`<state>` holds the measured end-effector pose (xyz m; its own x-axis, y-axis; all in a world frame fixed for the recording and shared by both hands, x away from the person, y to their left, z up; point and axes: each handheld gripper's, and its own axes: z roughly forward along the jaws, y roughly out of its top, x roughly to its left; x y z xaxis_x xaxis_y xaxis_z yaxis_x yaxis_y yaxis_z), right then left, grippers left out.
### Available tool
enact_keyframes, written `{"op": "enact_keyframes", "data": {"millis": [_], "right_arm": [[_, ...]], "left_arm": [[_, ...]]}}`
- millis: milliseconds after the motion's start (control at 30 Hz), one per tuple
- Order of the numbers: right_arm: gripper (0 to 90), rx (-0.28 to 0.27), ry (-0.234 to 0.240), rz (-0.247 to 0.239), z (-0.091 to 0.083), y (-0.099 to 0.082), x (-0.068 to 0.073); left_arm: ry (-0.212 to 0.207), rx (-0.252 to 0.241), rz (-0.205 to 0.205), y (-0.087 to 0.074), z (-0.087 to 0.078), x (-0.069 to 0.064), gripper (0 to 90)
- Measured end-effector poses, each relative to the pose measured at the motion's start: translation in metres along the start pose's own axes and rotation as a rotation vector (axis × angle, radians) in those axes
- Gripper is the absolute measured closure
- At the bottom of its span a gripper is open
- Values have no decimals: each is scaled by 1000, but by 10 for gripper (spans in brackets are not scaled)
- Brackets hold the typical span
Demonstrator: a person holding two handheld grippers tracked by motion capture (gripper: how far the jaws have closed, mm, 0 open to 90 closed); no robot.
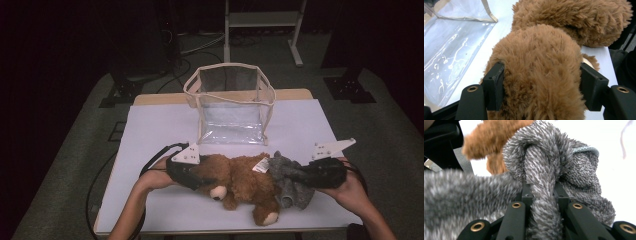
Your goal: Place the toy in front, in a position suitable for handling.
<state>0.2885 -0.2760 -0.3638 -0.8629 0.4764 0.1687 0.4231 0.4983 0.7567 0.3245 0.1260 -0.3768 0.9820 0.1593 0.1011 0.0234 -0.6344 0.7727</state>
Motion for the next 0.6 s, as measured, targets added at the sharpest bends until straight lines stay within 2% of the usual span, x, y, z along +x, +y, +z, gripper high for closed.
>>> {"op": "enact_keyframes", "data": {"millis": [167, 300, 367, 500, 600], "right_arm": [[754, 34, 32, -79, 34, 37, 4], [754, 35, 53, -108, 54, 60, 5], [753, 40, 68, -123, 64, 70, 8], [753, 63, 95, -154, 80, 80, 14], [753, 58, 96, -148, 76, 76, 14]], "left_arm": [[2, 2, 11, 0, 0, -4, 324], [-1, -1, 17, 0, -1, -6, 323], [-3, 4, 34, 0, -2, -8, 322], [-5, 9, 31, -3, -3, -10, 318], [-7, -5, 24, -4, -4, -11, 318]]}}
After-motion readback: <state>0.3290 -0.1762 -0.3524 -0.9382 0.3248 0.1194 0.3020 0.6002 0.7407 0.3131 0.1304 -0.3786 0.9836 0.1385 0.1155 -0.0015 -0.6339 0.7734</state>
